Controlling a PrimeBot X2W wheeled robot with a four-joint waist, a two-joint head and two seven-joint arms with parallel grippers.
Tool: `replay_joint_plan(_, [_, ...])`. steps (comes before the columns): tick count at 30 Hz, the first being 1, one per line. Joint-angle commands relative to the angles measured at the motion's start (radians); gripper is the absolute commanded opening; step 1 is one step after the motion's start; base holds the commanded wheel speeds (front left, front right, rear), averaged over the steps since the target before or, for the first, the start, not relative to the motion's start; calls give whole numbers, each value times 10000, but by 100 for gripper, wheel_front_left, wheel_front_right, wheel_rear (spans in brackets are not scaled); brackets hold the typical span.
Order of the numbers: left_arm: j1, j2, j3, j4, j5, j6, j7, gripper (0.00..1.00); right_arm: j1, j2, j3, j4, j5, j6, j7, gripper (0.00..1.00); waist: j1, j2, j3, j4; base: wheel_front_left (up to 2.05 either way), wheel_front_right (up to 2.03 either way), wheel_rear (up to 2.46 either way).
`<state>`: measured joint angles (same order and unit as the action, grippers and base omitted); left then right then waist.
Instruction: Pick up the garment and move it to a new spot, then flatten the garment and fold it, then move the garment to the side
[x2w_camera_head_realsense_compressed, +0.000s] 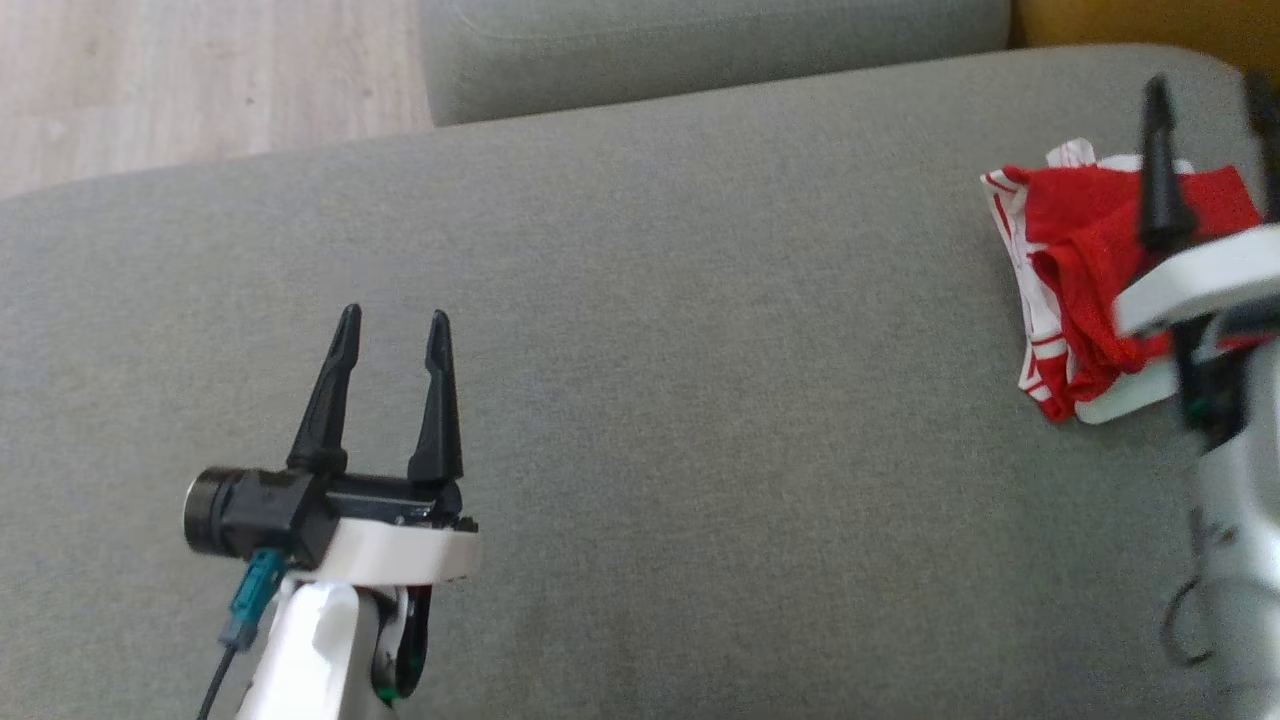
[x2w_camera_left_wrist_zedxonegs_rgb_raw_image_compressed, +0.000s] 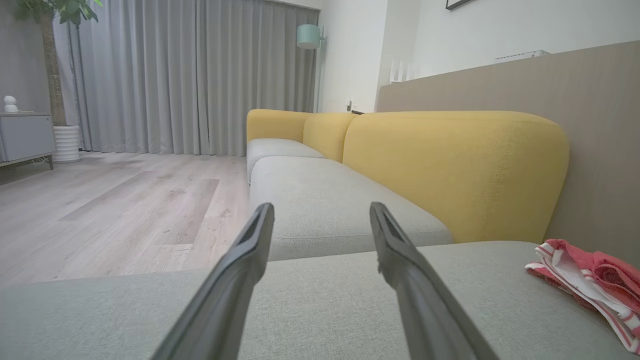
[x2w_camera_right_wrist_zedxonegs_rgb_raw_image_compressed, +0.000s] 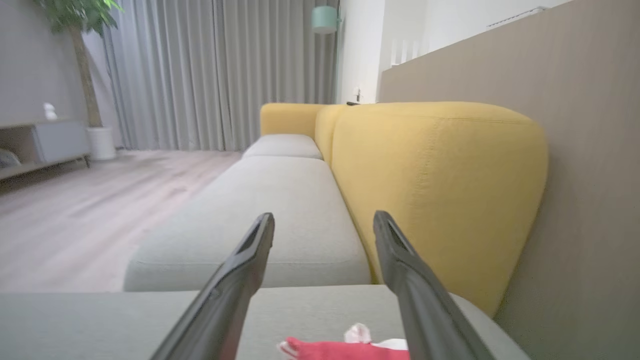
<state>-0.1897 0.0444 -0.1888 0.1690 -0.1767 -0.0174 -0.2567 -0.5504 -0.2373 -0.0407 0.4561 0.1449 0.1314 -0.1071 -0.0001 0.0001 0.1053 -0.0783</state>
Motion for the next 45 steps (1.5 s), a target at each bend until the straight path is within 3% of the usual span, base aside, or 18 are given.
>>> replay_joint_plan(1, [-82,58,395,-391,-45,74,-51,100,166,262,192,-523,132,-7,-174,100,1,-1,-202,158,0,0,0])
replay_joint_plan(6, [298,58,386,-323,-235,200,-51,100,1440,1417,419,-1218,309,-7,-620,100,1,-1,-550,351,0,0,0])
replay_joint_plan(10, [576,58,338,-253,-386,283,-51,100,2412,1808,373,-1332,646,-7,-948,100,1,-1,-761,460,0,0,0])
replay_joint_plan(23, [1072,58,188,317,-787,615,-51,100,4057,1868,937,-843,961,-7,-1534,100,1,-1,-1012,609,0,0,0])
replay_joint_plan(45, [1153,58,434,175,-946,571,-51,100,4193,1870,1015,-1236,908,-7,-1546,100,1,-1,-1052,578,0,0,0])
